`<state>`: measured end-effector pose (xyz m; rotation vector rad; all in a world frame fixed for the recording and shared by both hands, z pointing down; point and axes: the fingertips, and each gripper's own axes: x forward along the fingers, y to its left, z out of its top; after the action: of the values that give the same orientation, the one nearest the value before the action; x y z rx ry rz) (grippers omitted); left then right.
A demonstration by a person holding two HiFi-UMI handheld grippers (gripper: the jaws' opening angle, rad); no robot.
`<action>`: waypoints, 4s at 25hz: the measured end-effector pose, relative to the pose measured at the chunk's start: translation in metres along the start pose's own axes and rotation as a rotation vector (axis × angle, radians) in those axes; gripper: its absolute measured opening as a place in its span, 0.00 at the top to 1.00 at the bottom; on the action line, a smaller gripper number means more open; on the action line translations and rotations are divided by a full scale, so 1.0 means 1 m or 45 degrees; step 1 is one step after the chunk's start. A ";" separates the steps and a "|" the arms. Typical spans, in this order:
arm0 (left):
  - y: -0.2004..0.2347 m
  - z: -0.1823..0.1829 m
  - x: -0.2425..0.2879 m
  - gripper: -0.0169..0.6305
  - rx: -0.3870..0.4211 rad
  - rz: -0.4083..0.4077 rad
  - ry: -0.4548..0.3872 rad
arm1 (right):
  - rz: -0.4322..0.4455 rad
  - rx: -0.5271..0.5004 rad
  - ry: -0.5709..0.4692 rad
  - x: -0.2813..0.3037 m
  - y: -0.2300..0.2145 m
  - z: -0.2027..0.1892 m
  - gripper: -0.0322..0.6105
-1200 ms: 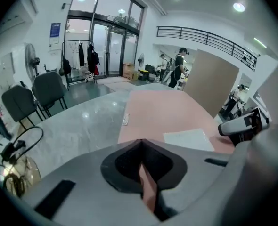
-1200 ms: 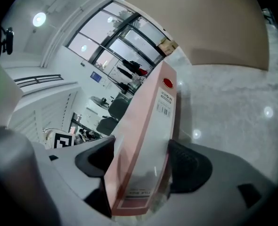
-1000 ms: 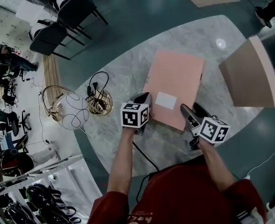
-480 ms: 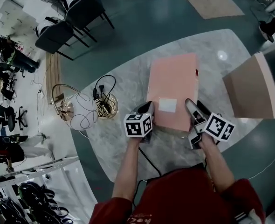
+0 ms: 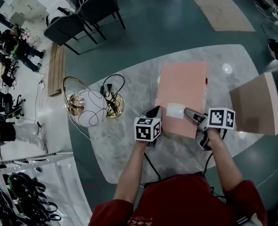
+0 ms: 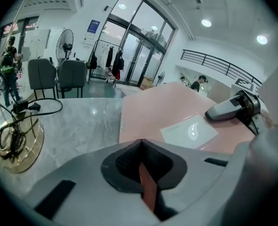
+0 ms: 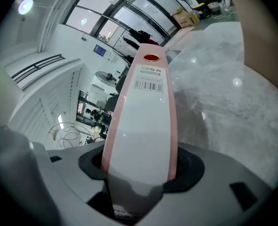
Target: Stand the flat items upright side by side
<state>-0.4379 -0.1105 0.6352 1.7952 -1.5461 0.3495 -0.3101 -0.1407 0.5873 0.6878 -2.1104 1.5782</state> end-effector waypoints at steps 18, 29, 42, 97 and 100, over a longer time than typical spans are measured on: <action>-0.044 0.062 -0.062 0.97 0.121 0.460 -0.317 | 0.054 -0.363 -0.332 -0.073 0.014 0.067 0.54; -0.088 0.091 -0.100 0.97 0.151 0.578 -0.607 | -0.090 -0.817 -0.591 -0.109 0.019 0.085 0.53; -0.130 0.076 -0.092 0.97 0.168 0.448 -0.653 | -0.518 -1.099 -0.839 -0.173 -0.035 0.068 0.53; -0.261 -0.057 -0.132 0.97 0.292 0.217 -0.586 | -0.621 -1.024 -0.797 -0.255 -0.131 -0.091 0.44; -0.263 -0.057 -0.130 0.97 0.278 0.206 -0.594 | -0.625 -1.090 -0.847 -0.274 -0.114 -0.087 0.44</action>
<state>-0.2083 0.0275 0.5024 2.0237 -2.0504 0.1862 -0.0200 -0.0455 0.5344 1.3496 -2.4625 0.1097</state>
